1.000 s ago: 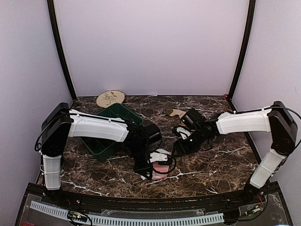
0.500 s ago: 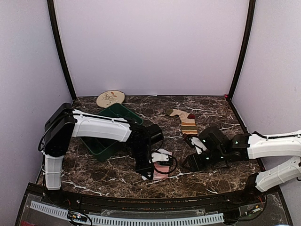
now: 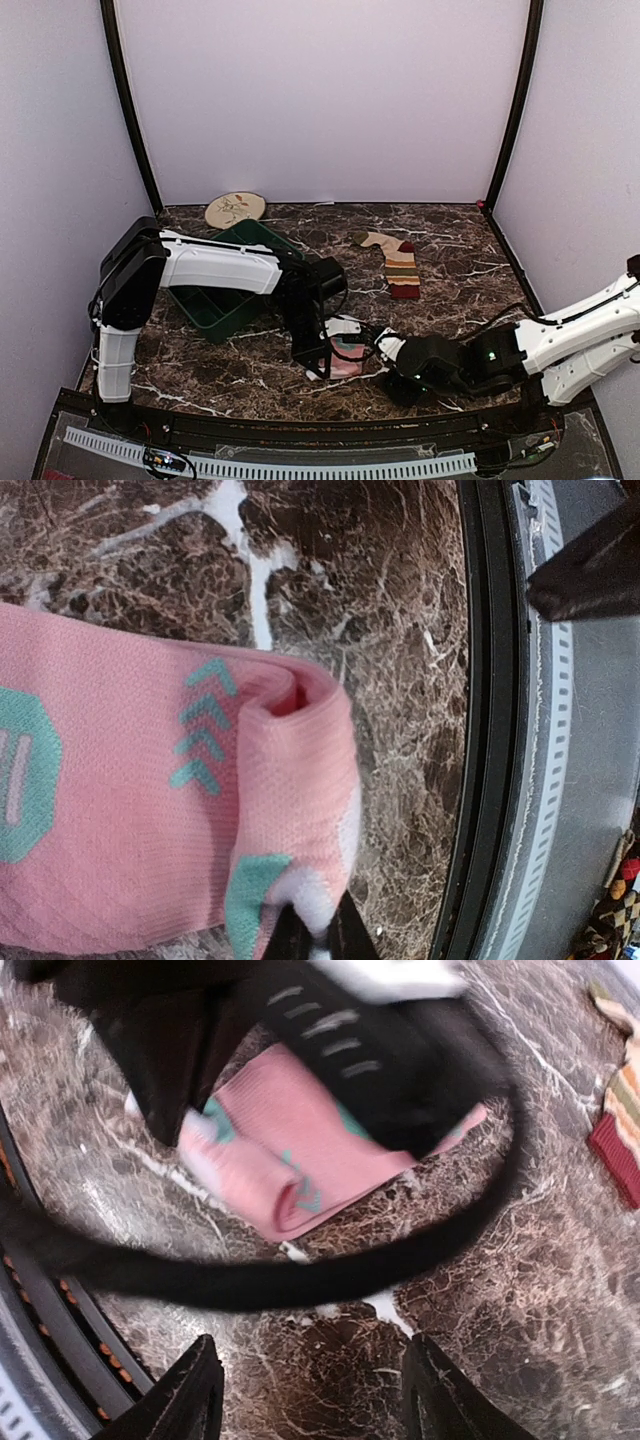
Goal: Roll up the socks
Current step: Roll the sock at the center of the board.
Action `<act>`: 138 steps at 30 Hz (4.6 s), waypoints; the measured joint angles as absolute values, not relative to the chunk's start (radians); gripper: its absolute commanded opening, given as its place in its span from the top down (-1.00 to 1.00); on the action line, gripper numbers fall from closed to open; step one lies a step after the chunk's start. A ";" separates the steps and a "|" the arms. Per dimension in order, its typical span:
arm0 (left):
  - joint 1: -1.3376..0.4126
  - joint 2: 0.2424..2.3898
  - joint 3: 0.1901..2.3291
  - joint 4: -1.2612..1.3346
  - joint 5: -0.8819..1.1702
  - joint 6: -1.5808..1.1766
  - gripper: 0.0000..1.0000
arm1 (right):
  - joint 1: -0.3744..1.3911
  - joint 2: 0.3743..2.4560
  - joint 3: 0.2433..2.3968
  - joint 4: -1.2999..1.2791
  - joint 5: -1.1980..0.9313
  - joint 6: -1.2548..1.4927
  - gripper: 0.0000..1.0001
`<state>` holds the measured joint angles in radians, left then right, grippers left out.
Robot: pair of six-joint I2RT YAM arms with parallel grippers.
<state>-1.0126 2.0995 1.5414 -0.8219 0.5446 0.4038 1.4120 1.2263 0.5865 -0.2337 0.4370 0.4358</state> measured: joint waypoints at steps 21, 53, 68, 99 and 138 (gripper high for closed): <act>-0.984 2.149 1.575 -0.842 0.633 0.403 0.91 | 1.759 1.665 0.781 -0.253 0.935 0.203 -0.26; -0.970 2.189 1.605 -0.868 0.693 0.403 0.84 | 1.511 1.680 0.764 -0.085 0.768 -0.236 -0.45; -0.969 2.192 1.610 -0.870 0.707 0.403 0.82 | 1.444 1.702 0.781 -0.067 0.701 -0.294 -0.33; -0.968 2.211 1.641 -0.889 0.699 0.387 0.56 | 1.400 1.708 0.801 -0.138 0.532 -0.251 1.00; -0.836 1.979 1.382 -0.568 0.542 0.150 0.45 | 1.316 1.673 0.826 -0.220 0.389 -0.062 1.00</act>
